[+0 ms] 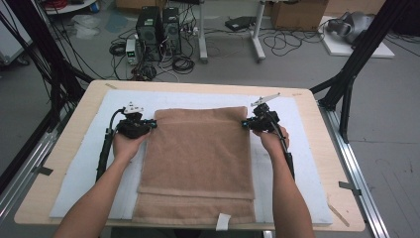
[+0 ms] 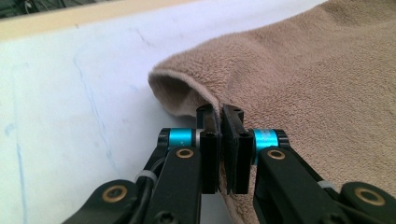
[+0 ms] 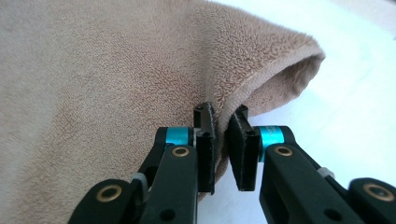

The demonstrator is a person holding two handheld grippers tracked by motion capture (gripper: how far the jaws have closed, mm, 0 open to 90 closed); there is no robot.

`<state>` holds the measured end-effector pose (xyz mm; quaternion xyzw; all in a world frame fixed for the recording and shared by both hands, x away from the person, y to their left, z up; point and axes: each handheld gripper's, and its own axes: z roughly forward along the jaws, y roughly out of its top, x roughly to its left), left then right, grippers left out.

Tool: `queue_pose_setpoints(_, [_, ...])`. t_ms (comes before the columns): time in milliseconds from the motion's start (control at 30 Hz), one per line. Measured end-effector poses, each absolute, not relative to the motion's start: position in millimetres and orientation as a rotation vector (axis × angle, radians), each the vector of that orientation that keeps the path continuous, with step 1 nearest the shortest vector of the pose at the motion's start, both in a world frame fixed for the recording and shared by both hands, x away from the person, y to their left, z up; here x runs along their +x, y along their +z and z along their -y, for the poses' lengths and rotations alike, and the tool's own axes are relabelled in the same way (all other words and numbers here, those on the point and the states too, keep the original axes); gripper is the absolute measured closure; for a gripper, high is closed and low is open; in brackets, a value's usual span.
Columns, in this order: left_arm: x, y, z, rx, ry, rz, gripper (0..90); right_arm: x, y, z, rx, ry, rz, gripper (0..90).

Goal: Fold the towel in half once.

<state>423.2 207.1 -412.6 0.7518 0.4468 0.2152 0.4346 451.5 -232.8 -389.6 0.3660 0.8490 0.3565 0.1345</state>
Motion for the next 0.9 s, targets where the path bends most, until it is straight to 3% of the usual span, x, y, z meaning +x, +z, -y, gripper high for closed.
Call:
queue_pose_setpoints(100, [430, -407, -206, 1.853, 0.528, -1.126, 84.8, 454, -381, 233, 1.073, 1.048, -2.407, 78.2])
queue_pose_setpoints(133, [431, -411, -205, 1.876, 0.511, -1.146, 82.3, 455, -384, 233, 1.096, 1.044, -2.397, 69.4])
queue_pose_setpoints(200, [433, -419, -206, 1.94, 0.472, -1.17, 67.8, 456, -394, 234, 1.169, 0.997, -2.409, 57.0])
queue_pose_setpoints(400, [419, -425, -218, 1.942, 0.433, -1.145, 57.9, 440, -407, 247, 1.179, 1.015, -2.427, 48.1])
queue_pose_setpoints(700, [387, -406, -227, 1.929, 0.455, -1.013, 52.2, 403, -395, 249, 1.056, 1.127, -2.476, 39.0])
queue_pose_setpoints(900, [368, -402, -231, 1.94, 0.438, -0.973, 45.0, 376, -392, 249, 1.039, 1.174, -2.465, 25.8])
